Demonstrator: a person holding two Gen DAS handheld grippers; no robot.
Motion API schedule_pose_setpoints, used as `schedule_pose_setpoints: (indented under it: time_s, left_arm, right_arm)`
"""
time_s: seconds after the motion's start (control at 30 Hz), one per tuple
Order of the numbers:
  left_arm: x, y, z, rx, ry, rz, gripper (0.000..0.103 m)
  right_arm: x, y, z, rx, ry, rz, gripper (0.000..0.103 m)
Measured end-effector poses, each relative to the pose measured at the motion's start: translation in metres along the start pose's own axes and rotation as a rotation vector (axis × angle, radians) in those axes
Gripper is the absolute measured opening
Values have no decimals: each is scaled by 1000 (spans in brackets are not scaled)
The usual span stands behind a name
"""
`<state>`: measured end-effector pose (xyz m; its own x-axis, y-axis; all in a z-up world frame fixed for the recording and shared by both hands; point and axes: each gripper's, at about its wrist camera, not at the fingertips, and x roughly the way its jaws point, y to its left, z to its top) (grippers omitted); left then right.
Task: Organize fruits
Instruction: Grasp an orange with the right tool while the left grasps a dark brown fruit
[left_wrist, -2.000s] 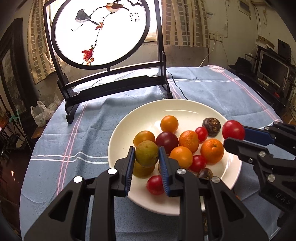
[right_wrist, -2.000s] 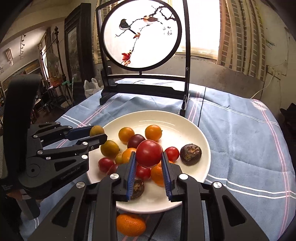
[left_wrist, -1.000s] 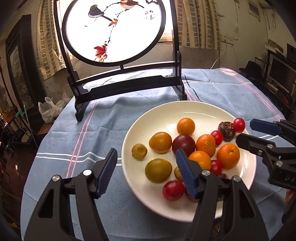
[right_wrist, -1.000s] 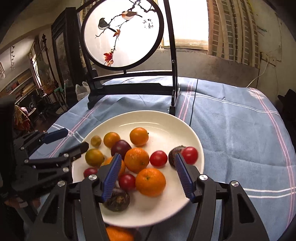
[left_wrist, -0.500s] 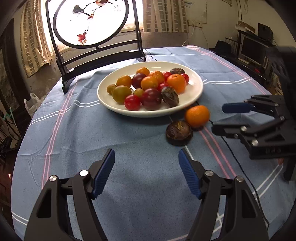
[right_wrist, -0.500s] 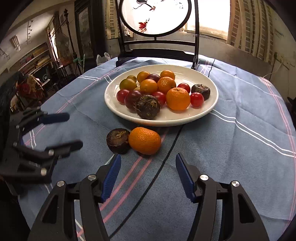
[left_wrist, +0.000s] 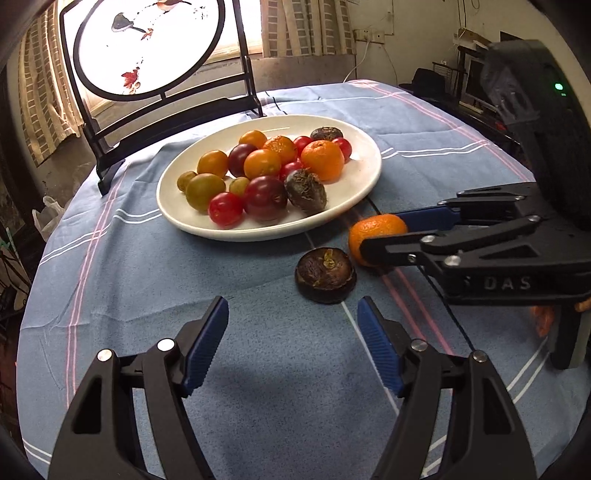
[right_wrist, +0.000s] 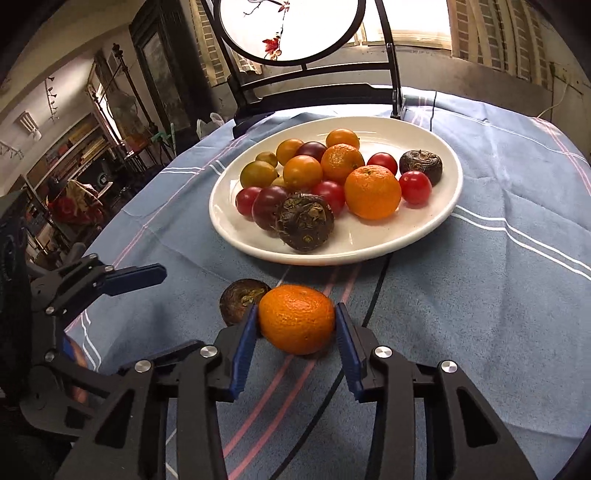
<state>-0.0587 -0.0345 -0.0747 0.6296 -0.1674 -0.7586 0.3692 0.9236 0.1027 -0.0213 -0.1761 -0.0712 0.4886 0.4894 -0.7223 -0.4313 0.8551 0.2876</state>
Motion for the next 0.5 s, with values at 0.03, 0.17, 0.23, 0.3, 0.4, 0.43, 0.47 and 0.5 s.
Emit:
schedule_pose_setpoints:
  time_s: [0.03, 0.17, 0.23, 0.3, 0.4, 0.43, 0.47, 0.5]
  left_arm:
    - [4, -3, 3, 7, 2, -4, 70]
    - [19, -9, 15, 22, 5, 8, 71]
    - [27, -11, 20, 20, 11, 13, 71]
    - [35, -13, 23, 19, 26, 12, 71]
    - [45, -14, 25, 15, 42, 8, 59]
    - [47, -14, 25, 10, 52, -4, 54]
    - [47, -14, 25, 4, 56, -23, 43]
    - [46, -14, 24, 5, 55, -20, 42]
  right_arm:
    - [-6, -1, -4, 2, -9, 1, 42]
    - [-33, -7, -18, 19, -48, 6, 42]
    - [-45, -10, -24, 29, -64, 10, 42]
    - [-52, -11, -29, 28, -72, 15, 42]
    - [-52, -12, -33, 30, -69, 20, 42]
    - [-51, -12, -34, 32, -65, 21, 42]
    - [-49, -12, -35, 31, -60, 18, 42]
    - [-48, -12, -36, 27, -56, 14, 42]
